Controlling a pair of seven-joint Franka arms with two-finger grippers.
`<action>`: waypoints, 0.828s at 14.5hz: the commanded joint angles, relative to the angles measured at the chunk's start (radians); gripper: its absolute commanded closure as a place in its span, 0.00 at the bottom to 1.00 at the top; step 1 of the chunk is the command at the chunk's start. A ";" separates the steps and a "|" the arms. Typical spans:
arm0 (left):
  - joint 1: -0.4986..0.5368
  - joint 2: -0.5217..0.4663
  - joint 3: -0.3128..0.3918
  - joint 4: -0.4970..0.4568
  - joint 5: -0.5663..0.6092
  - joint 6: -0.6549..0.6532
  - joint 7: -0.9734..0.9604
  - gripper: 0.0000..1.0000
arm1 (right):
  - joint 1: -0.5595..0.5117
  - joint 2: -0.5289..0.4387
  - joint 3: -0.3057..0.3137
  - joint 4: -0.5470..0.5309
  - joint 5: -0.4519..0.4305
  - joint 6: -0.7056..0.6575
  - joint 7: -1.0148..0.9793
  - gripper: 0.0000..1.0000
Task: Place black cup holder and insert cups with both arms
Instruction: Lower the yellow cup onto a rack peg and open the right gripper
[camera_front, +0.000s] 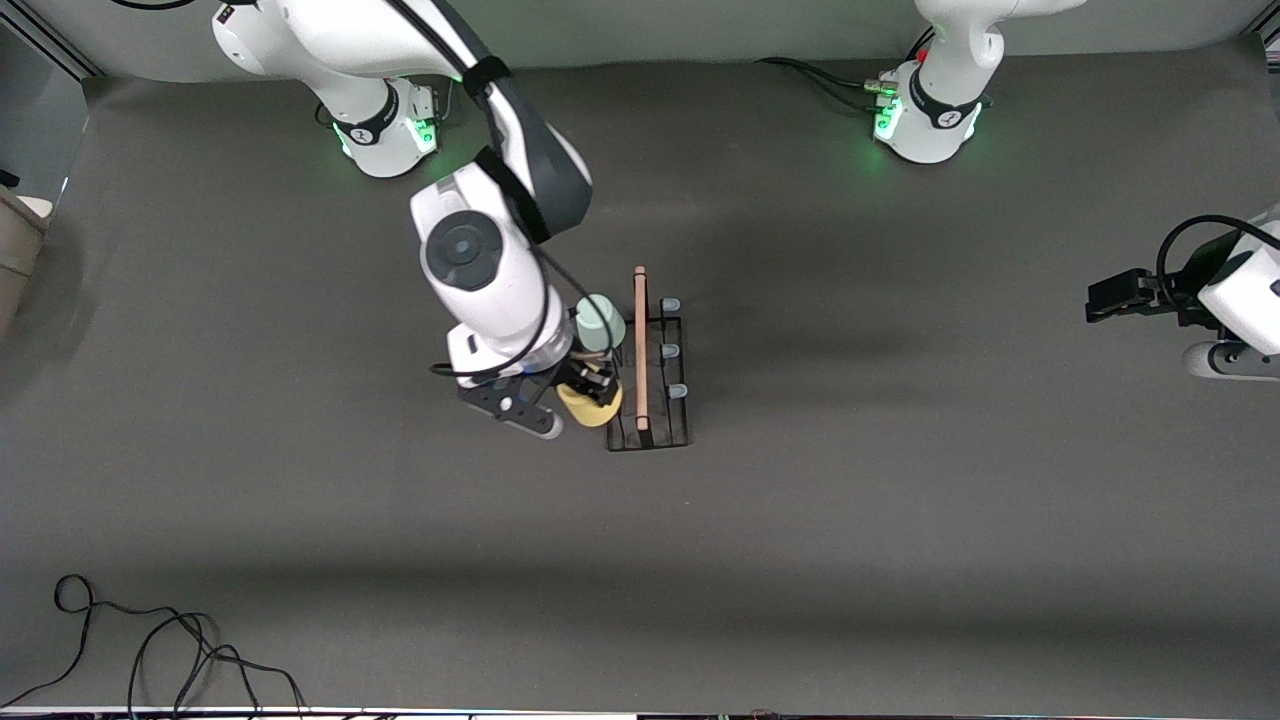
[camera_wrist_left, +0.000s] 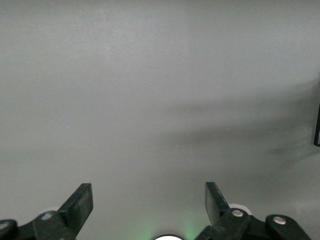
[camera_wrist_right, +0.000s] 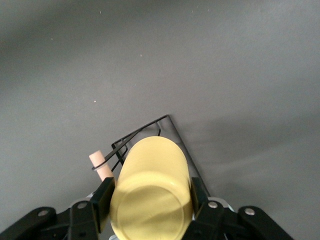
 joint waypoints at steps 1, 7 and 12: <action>0.002 -0.010 -0.004 -0.012 0.014 0.005 -0.014 0.00 | 0.016 0.050 -0.015 0.025 0.005 0.037 0.031 1.00; 0.002 -0.010 -0.004 -0.014 0.014 0.005 -0.014 0.00 | 0.028 0.108 -0.015 0.022 0.002 0.065 0.044 0.56; 0.002 -0.010 -0.004 -0.014 0.012 0.002 -0.015 0.00 | 0.013 0.089 -0.024 0.026 0.003 0.045 0.025 0.02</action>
